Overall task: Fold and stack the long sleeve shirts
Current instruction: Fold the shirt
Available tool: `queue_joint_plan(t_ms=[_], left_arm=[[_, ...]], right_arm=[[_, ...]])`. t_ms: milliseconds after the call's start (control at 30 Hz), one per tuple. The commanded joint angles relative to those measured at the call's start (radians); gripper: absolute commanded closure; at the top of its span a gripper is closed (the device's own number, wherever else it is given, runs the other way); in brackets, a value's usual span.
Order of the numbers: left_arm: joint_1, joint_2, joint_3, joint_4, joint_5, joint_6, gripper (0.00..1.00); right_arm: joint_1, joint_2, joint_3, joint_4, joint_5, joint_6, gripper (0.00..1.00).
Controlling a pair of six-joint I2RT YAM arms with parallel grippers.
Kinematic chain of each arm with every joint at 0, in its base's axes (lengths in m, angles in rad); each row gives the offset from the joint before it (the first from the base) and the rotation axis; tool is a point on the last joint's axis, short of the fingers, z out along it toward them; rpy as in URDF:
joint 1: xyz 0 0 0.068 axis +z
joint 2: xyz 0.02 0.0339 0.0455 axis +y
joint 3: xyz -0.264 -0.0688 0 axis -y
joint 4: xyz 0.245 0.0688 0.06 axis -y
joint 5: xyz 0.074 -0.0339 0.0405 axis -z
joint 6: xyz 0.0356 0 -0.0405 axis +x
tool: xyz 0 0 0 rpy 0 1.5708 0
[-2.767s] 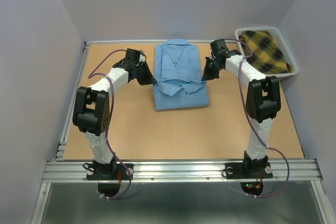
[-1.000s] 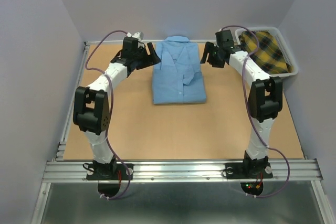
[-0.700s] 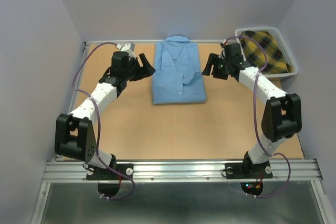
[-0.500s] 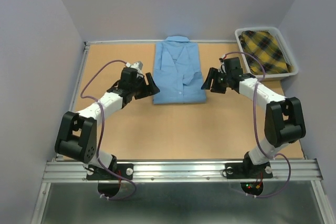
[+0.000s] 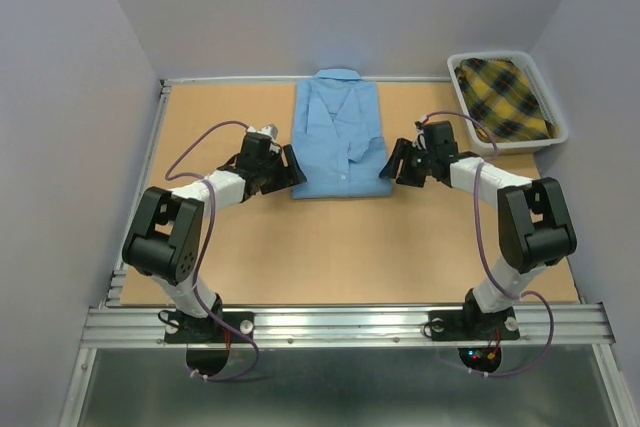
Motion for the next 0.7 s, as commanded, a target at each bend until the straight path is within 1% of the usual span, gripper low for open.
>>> queue_joint_plan(t_ms=[0, 100, 200, 233, 300, 333, 400, 433, 500, 533, 567, 600, 633, 667], left_arm=[[-0.005, 0.009, 0.057, 0.042, 0.005, 0.016, 0.23], [-0.008, 0.026, 0.069, 0.044, 0.016, 0.016, 0.26], [-0.014, 0.031, 0.075, 0.045, 0.025, 0.012, 0.39], [-0.019, 0.034, 0.077, 0.045, 0.023, 0.010, 0.46], [-0.024, 0.043, 0.078, 0.045, 0.026, 0.009, 0.50], [-0.025, 0.048, 0.078, 0.044, 0.032, 0.007, 0.57], [-0.027, 0.057, 0.073, 0.044, 0.039, -0.001, 0.62], [-0.031, 0.062, 0.070, 0.047, 0.039, -0.002, 0.69], [-0.034, 0.065, 0.061, 0.053, 0.039, -0.005, 0.72], [-0.034, 0.066, 0.057, 0.053, 0.042, -0.008, 0.82], [-0.036, 0.065, 0.052, 0.053, 0.045, -0.010, 0.85], [-0.037, 0.060, 0.047, 0.051, 0.046, -0.013, 0.88], [-0.039, 0.054, 0.043, 0.051, 0.048, -0.019, 0.96], [-0.042, 0.045, 0.035, 0.050, 0.045, -0.022, 0.99]], right_arm=[[0.008, 0.026, -0.021, 0.092, -0.023, 0.010, 0.36], [0.006, 0.040, -0.026, 0.118, -0.054, 0.014, 0.36], [0.008, 0.054, -0.032, 0.136, -0.077, 0.018, 0.39], [0.008, 0.058, -0.035, 0.141, -0.089, 0.017, 0.41], [0.006, 0.067, -0.049, 0.142, -0.102, 0.021, 0.45], [0.008, 0.067, -0.055, 0.159, -0.106, 0.024, 0.53], [0.008, 0.058, -0.078, 0.187, -0.109, 0.030, 0.67], [0.008, 0.054, -0.084, 0.191, -0.111, 0.032, 0.79], [0.008, 0.044, -0.097, 0.198, -0.112, 0.032, 0.82], [0.008, 0.037, -0.107, 0.198, -0.111, 0.026, 0.85], [0.006, 0.034, -0.110, 0.198, -0.111, 0.026, 0.88], [0.006, 0.029, -0.116, 0.198, -0.112, 0.024, 0.90], [0.006, 0.018, -0.129, 0.199, -0.120, 0.026, 0.95], [0.008, 0.011, -0.135, 0.199, -0.123, 0.027, 0.96]])
